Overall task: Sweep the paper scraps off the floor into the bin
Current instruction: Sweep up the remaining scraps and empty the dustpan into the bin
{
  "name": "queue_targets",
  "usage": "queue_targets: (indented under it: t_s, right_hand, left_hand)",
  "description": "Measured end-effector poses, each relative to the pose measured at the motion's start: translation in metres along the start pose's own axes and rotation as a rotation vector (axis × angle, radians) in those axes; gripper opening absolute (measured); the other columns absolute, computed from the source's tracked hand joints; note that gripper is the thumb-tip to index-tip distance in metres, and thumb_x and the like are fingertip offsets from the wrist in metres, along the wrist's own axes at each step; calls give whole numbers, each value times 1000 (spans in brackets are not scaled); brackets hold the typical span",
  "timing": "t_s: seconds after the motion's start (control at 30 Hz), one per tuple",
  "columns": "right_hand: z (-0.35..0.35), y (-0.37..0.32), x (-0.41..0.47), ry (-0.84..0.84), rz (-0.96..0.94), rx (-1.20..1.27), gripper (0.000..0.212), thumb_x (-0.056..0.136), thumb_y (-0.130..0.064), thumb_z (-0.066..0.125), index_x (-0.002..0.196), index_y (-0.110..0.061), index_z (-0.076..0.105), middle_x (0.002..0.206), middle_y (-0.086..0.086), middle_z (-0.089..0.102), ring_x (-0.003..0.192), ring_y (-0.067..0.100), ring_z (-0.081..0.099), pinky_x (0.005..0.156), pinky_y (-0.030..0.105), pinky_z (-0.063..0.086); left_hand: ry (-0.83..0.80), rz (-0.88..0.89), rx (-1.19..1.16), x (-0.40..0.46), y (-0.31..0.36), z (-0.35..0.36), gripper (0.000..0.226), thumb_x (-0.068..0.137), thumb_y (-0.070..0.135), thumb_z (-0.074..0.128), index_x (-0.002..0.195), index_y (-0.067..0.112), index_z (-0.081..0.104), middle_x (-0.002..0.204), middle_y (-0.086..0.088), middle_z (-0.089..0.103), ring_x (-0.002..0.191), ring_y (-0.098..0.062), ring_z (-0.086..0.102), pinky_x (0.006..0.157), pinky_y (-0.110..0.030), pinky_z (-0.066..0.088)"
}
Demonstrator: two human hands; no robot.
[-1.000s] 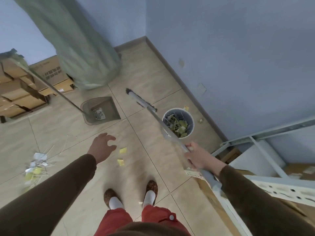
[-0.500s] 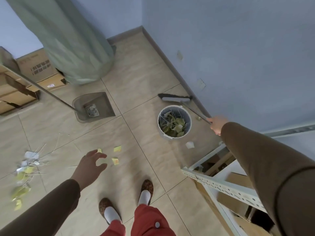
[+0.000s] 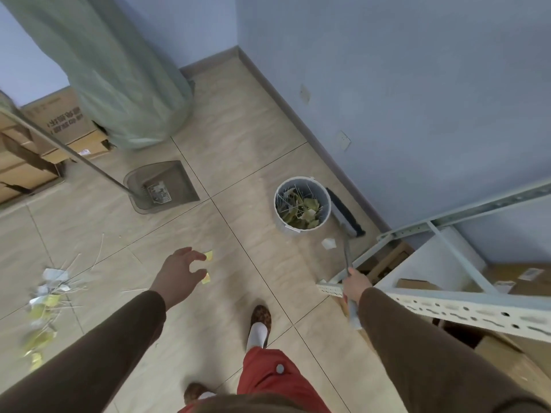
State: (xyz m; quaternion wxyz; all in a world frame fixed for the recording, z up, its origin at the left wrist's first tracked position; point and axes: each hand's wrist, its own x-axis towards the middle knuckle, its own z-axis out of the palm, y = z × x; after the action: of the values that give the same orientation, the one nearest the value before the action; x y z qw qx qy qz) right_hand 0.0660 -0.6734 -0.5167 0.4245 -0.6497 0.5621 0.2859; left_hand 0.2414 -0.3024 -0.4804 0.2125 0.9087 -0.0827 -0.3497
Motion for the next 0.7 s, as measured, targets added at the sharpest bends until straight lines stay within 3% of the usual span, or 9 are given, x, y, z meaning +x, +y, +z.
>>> queue_targets:
  t_s: [0.1, 0.3, 0.4, 0.5, 0.57, 0.7]
  right_hand:
    - [50, 8, -47, -33, 53, 237, 46, 101, 0, 33, 144, -16, 36, 80, 8, 47, 61, 19, 49, 54, 33, 46]
    - [149, -10, -116, -63, 179, 861, 39, 101, -3, 29, 138, -12, 38, 83, 9, 44, 56, 15, 44, 37, 19, 41]
    - [188, -27, -151, -117, 155, 903, 23, 99, 0, 32, 116, -9, 44, 73, 8, 42, 52, 16, 41, 36, 17, 41]
    - [222, -34, -192, -286, 152, 945, 14, 98, -2, 35, 95, -10, 47, 71, 8, 45, 53, 16, 45, 39, 19, 45]
    - [238, -31, -215, -387, 230, 1024, 14, 101, -8, 39, 93, -10, 49, 76, 7, 48, 54, 13, 46, 39, 18, 45]
    - [255, -18, -242, -439, 225, 898, 11, 101, -11, 41, 97, -11, 51, 78, 5, 48, 48, 11, 48, 39, 16, 44]
  left_hand:
    - [-17, 27, 6, -12, -4, 1, 34, 90, 25, 68, 124, 23, 66, 151, -12, 45, 138, -29, 42, 113, -39, 32]
    - [-19, 43, 22, -43, -33, -3, 34, 90, 26, 67, 124, 22, 66, 149, -12, 46, 138, -28, 42, 113, -38, 31]
    - [-3, 39, 29, -58, -52, -6, 34, 91, 25, 66, 125, 22, 65, 149, -12, 47, 139, -28, 41, 114, -38, 30]
    - [29, 22, 23, -74, -70, -8, 34, 91, 25, 67, 124, 21, 66, 148, -11, 48, 137, -28, 43, 114, -38, 31]
    - [49, 6, 15, -84, -84, -10, 33, 91, 25, 67, 124, 21, 66, 148, -11, 48, 136, -29, 44, 114, -38, 31]
    - [82, -14, -27, -107, -113, -18, 34, 89, 23, 68, 123, 20, 67, 145, -11, 50, 134, -29, 46, 113, -37, 33]
